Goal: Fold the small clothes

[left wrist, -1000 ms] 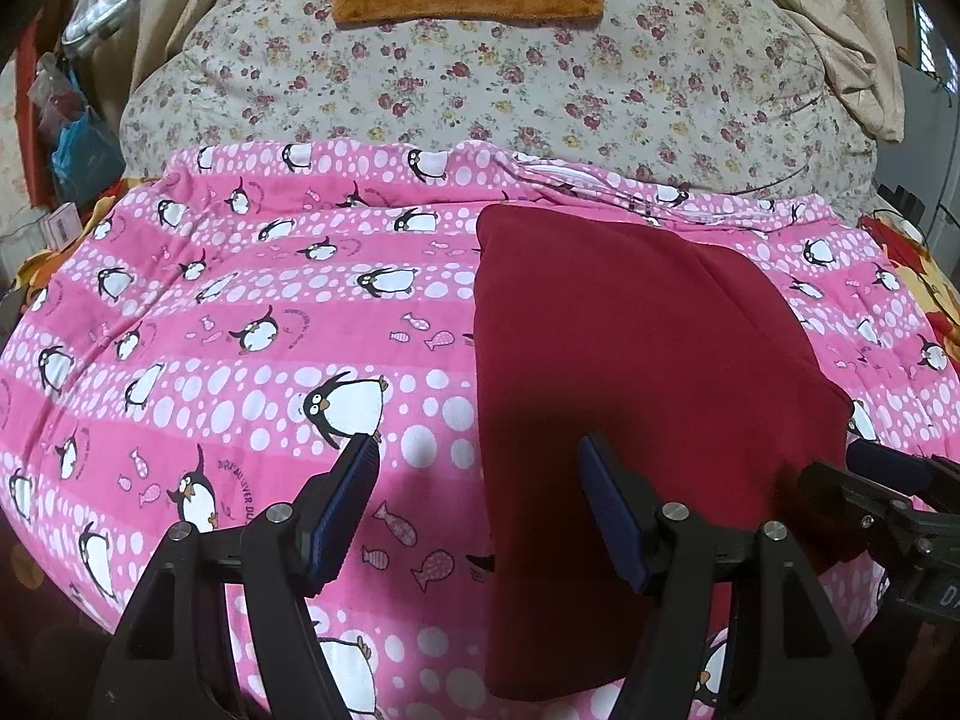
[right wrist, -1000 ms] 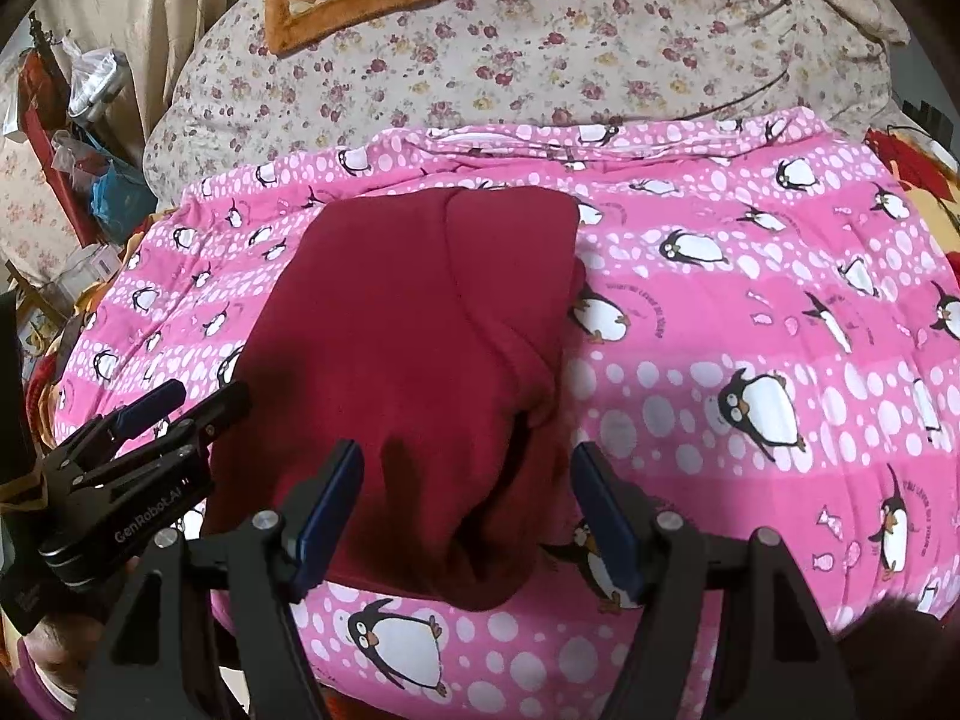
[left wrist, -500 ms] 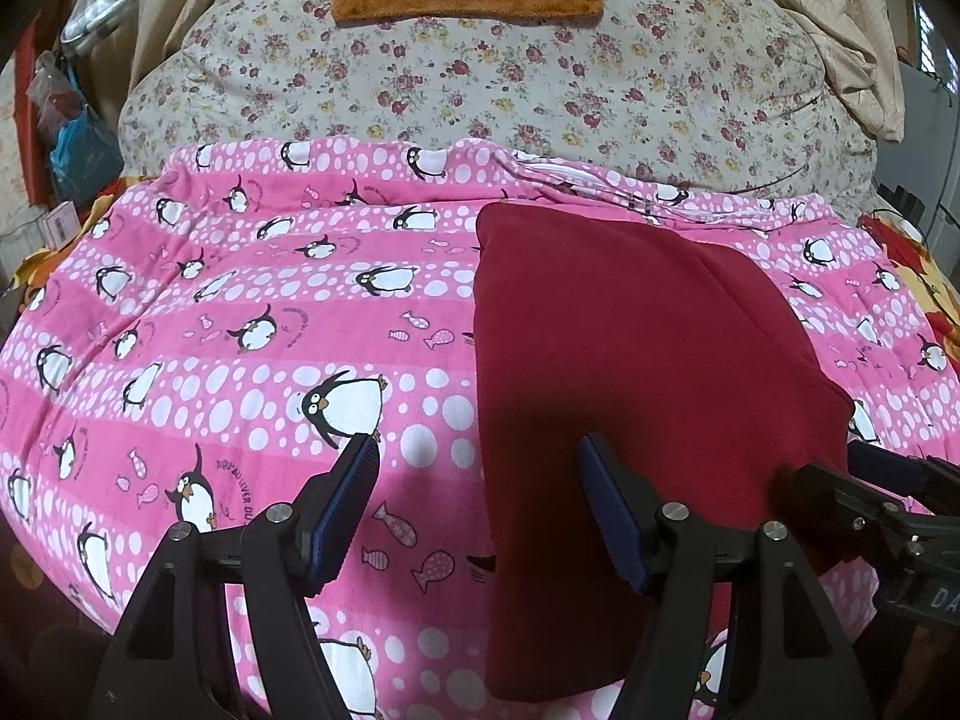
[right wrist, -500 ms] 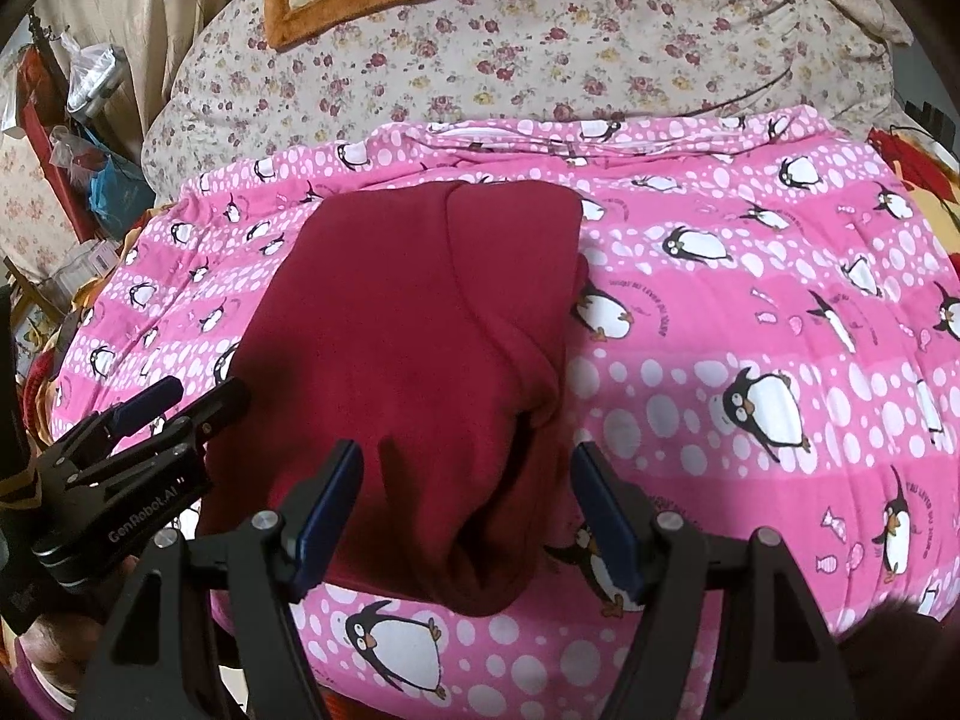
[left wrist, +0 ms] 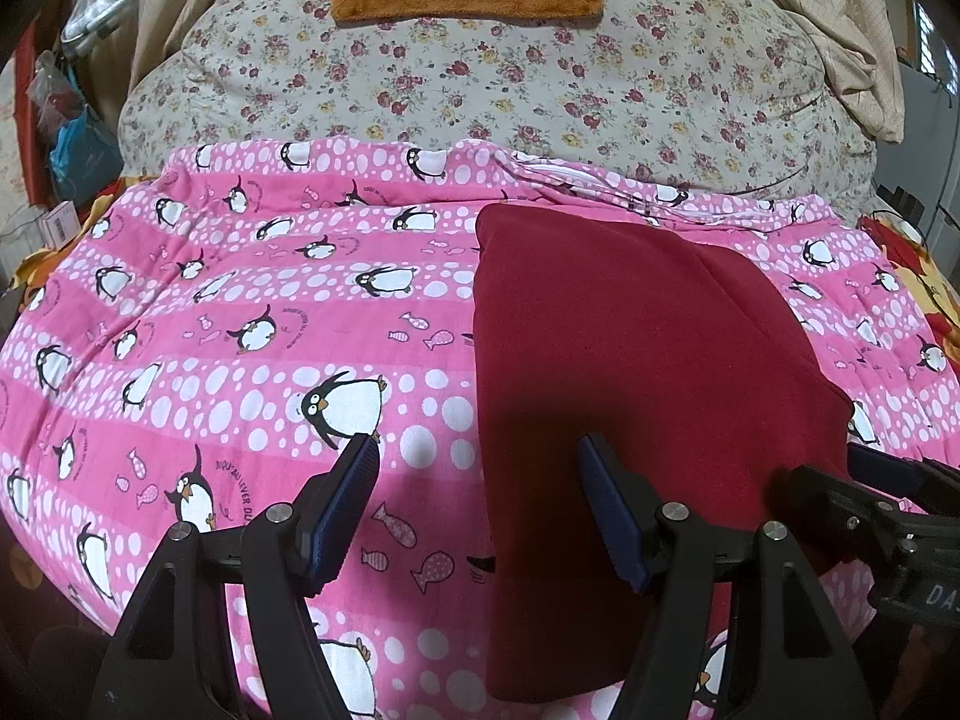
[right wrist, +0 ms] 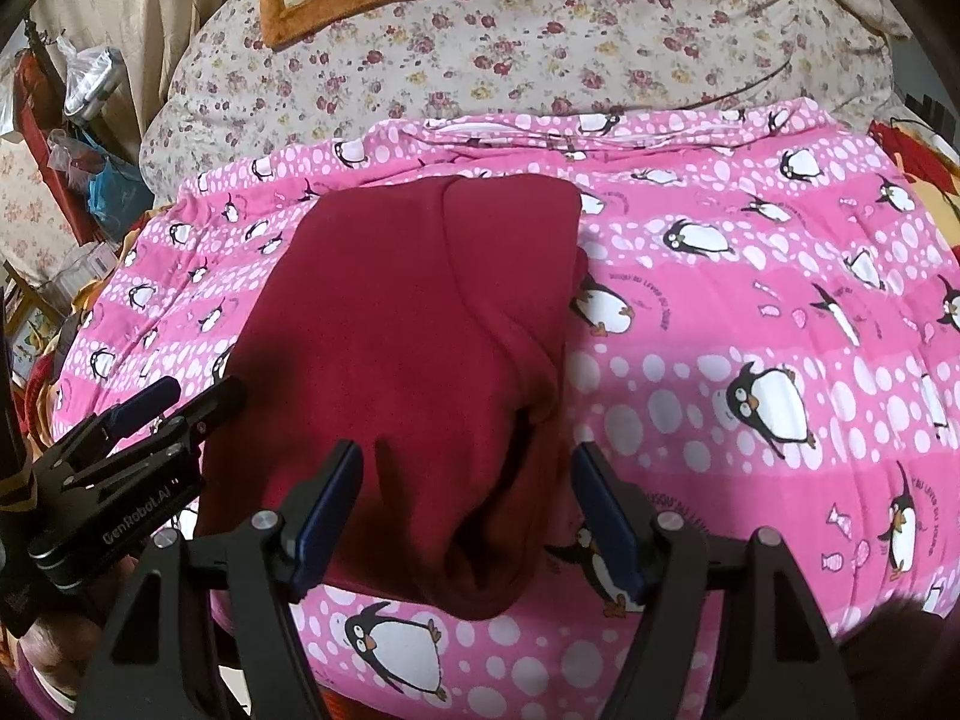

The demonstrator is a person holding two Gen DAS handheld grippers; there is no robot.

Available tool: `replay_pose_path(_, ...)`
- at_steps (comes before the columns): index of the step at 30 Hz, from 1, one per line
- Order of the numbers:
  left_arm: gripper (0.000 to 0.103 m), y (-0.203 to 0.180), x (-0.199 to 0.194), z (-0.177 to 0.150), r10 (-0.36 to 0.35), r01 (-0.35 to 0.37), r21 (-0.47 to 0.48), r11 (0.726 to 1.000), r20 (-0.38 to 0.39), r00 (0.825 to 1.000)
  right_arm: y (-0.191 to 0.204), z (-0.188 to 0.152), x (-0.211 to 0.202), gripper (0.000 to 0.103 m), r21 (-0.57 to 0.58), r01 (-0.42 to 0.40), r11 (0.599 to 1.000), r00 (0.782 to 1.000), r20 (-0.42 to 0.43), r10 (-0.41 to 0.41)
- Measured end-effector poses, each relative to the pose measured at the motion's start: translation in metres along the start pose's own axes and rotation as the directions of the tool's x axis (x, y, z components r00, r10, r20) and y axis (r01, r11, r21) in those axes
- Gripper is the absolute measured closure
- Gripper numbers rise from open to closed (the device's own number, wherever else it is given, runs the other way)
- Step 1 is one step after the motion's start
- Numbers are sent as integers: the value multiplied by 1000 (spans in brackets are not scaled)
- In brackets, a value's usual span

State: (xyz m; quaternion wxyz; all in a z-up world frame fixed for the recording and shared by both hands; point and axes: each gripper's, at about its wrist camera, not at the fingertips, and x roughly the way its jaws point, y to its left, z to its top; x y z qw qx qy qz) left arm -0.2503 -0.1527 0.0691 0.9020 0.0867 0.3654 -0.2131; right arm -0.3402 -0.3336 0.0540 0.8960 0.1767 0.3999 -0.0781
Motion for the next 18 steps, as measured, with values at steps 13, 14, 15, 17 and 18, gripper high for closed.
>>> replay_pose_path(13, 55, 0, 1, 0, -5, 5, 0, 1000, 4, 1000, 3, 4, 4, 28, -9, -7, 1000, 1000, -10, 7)
replay_pose_path(14, 55, -1, 1, -1, -8, 8, 2, 1000, 5, 1000, 3, 4, 4, 28, -8, -8, 1000, 1000, -11, 8)
replay_pose_path(15, 55, 0, 3, -1, -17, 17, 2, 1000, 0, 1000, 3, 5, 4, 28, -9, -9, 1000, 1000, -11, 9)
replay_pose_path(17, 55, 3, 5, 2, -45, 44, -11, 999, -15, 999, 3, 6, 3, 28, -11, -15, 1000, 1000, -8, 15)
replay_pose_path(18, 55, 6, 6, 4, -49, 49, -17, 999, -18, 999, 1, 9, 1, 28, -17, -19, 1000, 1000, -1, 19)
